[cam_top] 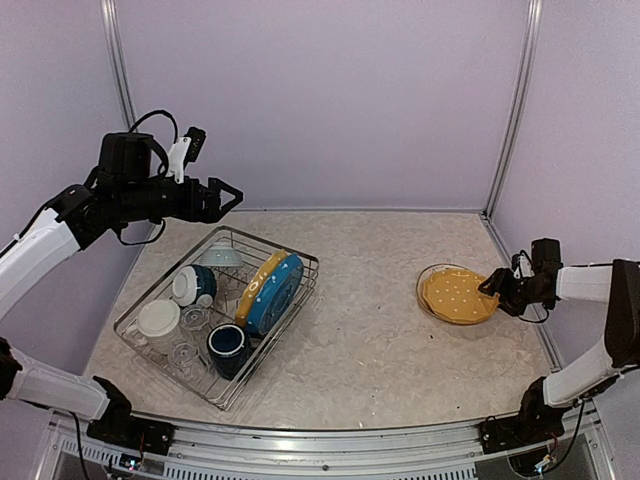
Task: Unload the mixed dishes from the dish rack
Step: Place the plate with another plate.
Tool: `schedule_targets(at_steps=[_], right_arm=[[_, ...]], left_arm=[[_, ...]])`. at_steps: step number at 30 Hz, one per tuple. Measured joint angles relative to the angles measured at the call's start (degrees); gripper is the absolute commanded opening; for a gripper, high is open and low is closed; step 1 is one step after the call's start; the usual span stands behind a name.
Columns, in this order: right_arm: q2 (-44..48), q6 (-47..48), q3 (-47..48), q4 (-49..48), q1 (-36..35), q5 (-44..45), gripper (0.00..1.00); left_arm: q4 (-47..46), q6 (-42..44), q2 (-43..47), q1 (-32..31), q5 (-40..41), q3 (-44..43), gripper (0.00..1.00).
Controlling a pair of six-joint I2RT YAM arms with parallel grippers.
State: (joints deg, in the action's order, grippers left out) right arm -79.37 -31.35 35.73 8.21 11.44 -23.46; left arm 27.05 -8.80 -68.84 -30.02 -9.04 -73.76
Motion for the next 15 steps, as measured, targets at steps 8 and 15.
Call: schedule_targets(at_steps=[8,15], right_arm=[[3.2,2.2,0.1,3.3,0.0,2.9,0.67],[6.2,3.0,0.1,5.7,0.0,3.7,0.44]], left_arm=[[0.0,-0.1,-0.2,0.0,-0.4,0.0,0.99],[0.0,-0.2,-0.2,0.0,-1.0,0.0,0.98]])
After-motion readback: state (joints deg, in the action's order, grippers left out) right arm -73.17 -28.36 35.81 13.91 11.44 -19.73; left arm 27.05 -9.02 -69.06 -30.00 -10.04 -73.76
